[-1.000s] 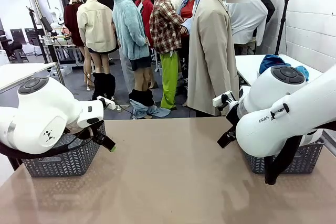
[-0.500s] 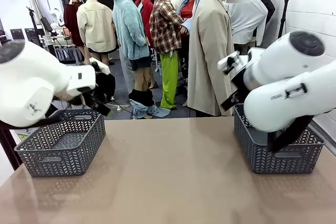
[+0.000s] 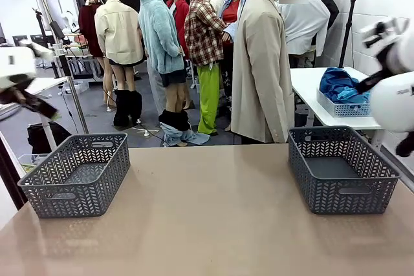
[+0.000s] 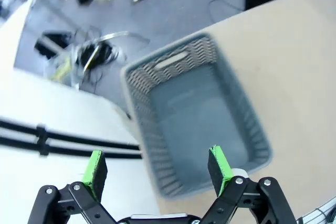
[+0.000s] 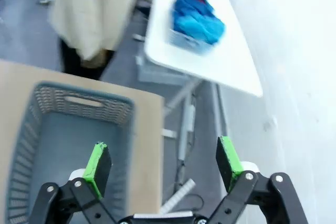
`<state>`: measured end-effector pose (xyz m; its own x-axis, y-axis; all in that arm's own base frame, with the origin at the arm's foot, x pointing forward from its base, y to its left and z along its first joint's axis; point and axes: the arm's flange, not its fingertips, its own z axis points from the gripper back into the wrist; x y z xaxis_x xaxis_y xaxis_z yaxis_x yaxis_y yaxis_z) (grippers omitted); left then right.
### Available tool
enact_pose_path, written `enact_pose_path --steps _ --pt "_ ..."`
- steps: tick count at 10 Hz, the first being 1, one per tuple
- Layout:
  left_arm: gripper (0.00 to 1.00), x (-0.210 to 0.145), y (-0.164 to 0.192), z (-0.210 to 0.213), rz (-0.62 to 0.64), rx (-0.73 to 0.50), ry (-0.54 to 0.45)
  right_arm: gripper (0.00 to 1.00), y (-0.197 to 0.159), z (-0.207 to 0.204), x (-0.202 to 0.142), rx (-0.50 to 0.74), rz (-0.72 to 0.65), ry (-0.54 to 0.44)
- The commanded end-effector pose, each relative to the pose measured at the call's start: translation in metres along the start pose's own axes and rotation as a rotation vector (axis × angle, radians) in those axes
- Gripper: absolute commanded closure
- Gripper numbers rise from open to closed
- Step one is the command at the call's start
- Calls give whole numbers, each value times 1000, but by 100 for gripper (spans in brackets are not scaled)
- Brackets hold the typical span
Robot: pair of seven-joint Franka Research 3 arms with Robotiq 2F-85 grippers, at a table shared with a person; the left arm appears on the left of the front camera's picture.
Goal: Sort the tops and bottoms.
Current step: Lift clothes from the center of the table with your left hand.
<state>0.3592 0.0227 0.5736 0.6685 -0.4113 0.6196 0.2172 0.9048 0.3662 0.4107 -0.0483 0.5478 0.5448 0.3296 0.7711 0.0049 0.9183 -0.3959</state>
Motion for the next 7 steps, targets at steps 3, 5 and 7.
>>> enact_pose_path --steps 3,5,7 --pt "0 -103 55 29 297 58 55 0 -44 -23 -52 -137 -192 58" --pt "0 -115 59 38 360 68 71 0 -43 -19 -57 -108 -209 46" --pt "0 -74 97 37 295 58 71 0 -70 -23 -49 -134 -177 89"
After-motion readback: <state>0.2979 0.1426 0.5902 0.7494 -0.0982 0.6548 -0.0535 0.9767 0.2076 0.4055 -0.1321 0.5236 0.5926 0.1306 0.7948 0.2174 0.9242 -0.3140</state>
